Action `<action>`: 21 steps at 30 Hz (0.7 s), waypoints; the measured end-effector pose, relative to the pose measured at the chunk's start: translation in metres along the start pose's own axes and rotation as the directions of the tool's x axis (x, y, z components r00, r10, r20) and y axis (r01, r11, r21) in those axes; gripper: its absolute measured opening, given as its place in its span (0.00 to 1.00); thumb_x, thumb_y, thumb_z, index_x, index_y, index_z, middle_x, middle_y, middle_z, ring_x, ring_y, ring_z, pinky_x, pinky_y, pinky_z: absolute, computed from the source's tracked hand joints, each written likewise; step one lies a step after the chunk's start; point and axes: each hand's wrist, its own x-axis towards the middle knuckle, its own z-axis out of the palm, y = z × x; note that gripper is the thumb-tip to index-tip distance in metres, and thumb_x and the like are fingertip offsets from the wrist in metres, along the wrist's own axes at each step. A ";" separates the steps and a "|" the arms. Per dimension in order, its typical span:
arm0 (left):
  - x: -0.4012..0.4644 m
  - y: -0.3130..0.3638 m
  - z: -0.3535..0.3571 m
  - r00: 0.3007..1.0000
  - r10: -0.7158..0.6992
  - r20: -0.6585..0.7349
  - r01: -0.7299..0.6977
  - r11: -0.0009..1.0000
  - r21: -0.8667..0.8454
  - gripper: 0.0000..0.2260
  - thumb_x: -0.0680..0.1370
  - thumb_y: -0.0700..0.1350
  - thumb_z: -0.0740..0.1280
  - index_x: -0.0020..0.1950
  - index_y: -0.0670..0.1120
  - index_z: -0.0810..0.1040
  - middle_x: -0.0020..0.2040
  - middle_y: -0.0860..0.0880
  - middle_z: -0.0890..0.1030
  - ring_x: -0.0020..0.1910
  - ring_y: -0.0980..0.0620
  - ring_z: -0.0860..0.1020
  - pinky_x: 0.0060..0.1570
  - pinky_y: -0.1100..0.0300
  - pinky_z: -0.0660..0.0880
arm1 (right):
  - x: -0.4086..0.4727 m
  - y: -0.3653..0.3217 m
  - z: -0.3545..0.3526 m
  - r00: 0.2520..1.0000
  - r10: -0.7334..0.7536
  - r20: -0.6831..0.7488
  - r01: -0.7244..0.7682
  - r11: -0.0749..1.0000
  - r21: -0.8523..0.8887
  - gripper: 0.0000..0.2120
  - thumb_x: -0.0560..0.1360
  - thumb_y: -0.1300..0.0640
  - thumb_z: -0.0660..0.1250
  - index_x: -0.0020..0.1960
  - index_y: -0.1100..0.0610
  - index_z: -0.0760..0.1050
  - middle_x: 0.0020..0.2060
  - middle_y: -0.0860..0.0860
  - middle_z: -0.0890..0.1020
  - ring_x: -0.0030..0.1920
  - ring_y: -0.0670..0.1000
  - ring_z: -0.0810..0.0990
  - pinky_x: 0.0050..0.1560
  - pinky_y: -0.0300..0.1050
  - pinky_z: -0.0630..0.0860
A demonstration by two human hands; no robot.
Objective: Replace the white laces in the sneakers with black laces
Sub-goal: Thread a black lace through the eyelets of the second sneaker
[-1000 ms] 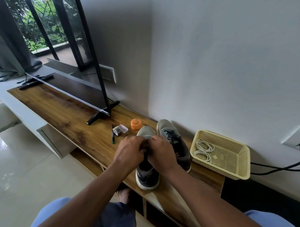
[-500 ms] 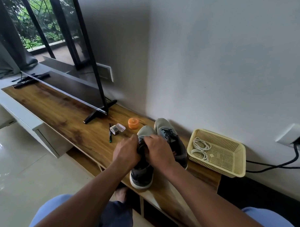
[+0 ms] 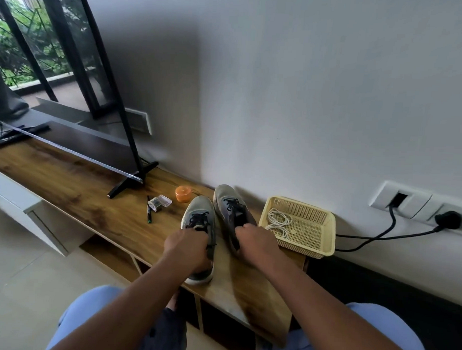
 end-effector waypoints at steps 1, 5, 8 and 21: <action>0.000 0.001 0.002 1.000 0.003 0.018 -0.003 1.000 0.026 0.17 0.77 0.59 0.71 0.62 0.53 0.80 0.59 0.50 0.82 0.59 0.47 0.81 0.46 0.56 0.74 | 0.001 0.000 0.005 1.000 -0.009 0.010 0.009 1.000 0.002 0.12 0.80 0.58 0.66 0.64 0.57 0.75 0.57 0.56 0.80 0.56 0.61 0.83 0.50 0.56 0.81; -0.001 0.000 0.017 0.998 0.003 0.058 -0.005 0.999 0.042 0.14 0.80 0.51 0.69 0.65 0.52 0.80 0.59 0.49 0.83 0.60 0.47 0.81 0.47 0.55 0.74 | 0.002 -0.008 0.004 1.000 -0.020 -0.003 0.020 0.999 0.033 0.11 0.80 0.61 0.67 0.61 0.58 0.75 0.55 0.57 0.81 0.54 0.62 0.83 0.48 0.55 0.79; -0.003 -0.001 0.027 0.998 0.015 0.057 -0.013 0.999 -0.041 0.14 0.82 0.48 0.65 0.68 0.50 0.77 0.63 0.47 0.81 0.63 0.44 0.80 0.52 0.52 0.76 | -0.007 -0.023 0.004 0.998 -0.055 0.006 0.055 0.997 0.063 0.09 0.79 0.62 0.66 0.59 0.59 0.75 0.54 0.58 0.82 0.54 0.62 0.83 0.48 0.56 0.79; -0.017 0.010 0.036 1.000 -0.020 0.013 0.022 0.982 -0.188 0.12 0.79 0.49 0.67 0.61 0.50 0.79 0.58 0.47 0.83 0.58 0.44 0.82 0.53 0.53 0.79 | -0.050 -0.049 0.024 1.000 -0.026 0.000 0.025 0.945 0.328 0.21 0.78 0.56 0.67 0.67 0.58 0.64 0.53 0.60 0.84 0.54 0.66 0.82 0.43 0.53 0.67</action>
